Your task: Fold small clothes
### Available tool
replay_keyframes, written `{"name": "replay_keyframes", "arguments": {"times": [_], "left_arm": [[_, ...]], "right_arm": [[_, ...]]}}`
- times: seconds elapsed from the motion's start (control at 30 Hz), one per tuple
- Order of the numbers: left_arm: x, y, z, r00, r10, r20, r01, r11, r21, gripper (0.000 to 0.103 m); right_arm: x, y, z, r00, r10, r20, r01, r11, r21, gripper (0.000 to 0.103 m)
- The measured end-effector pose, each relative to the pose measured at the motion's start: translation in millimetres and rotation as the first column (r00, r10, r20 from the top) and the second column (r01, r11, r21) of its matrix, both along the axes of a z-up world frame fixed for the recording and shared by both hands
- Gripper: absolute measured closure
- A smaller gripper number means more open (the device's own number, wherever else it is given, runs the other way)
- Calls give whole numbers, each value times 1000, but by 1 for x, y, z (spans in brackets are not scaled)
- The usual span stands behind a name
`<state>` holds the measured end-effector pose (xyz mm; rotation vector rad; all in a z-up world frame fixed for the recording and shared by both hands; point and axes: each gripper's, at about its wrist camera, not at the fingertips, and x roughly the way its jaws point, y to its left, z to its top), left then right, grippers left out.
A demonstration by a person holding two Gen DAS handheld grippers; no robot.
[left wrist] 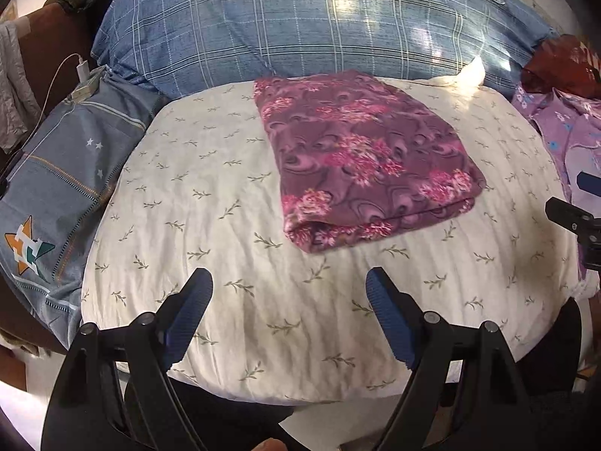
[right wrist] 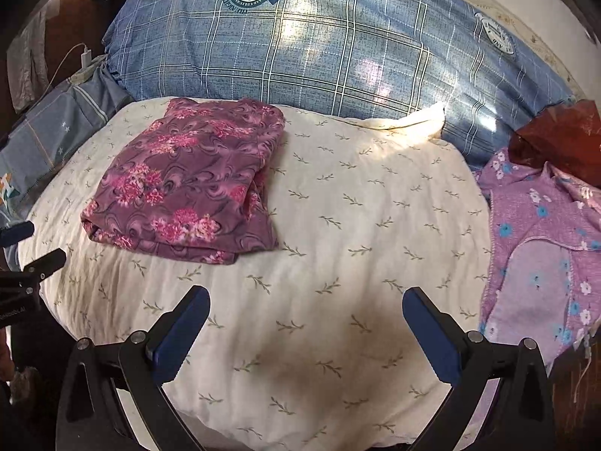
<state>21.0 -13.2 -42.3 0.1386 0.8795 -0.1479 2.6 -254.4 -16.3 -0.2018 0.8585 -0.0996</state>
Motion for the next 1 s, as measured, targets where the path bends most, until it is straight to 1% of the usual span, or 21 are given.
{"name": "replay_keyframes", "arguments": {"times": [0.23,0.53,0.7,0.8,0.93,1.0], "left_arm": [[-9,-12,6,998,-47,29,47,999,10,19],[-12,-17,8,996,-81,24,81,997,-8,19],[-11,-21,7,995,-96,19,96,995,-5,19],[-10,-22,7,995,-97,16,97,995,-14,19],[-9,-21,11,994,-104,32,106,993,-50,19],[-8,-21,14,993,-106,43,108,993,-44,19]], "right_arm": [[-9,-4,3,1000,-6,13,6,1000,-14,0],[-8,-14,5,1000,-23,7,23,1000,-16,0],[-6,-15,2,1000,-25,-4,25,1000,-13,0],[-5,-16,1,1000,-25,-8,25,1000,-7,0],[-3,-20,-2,999,-35,-17,35,999,5,0],[-2,-22,-3,999,-42,-23,42,999,8,0]]}}
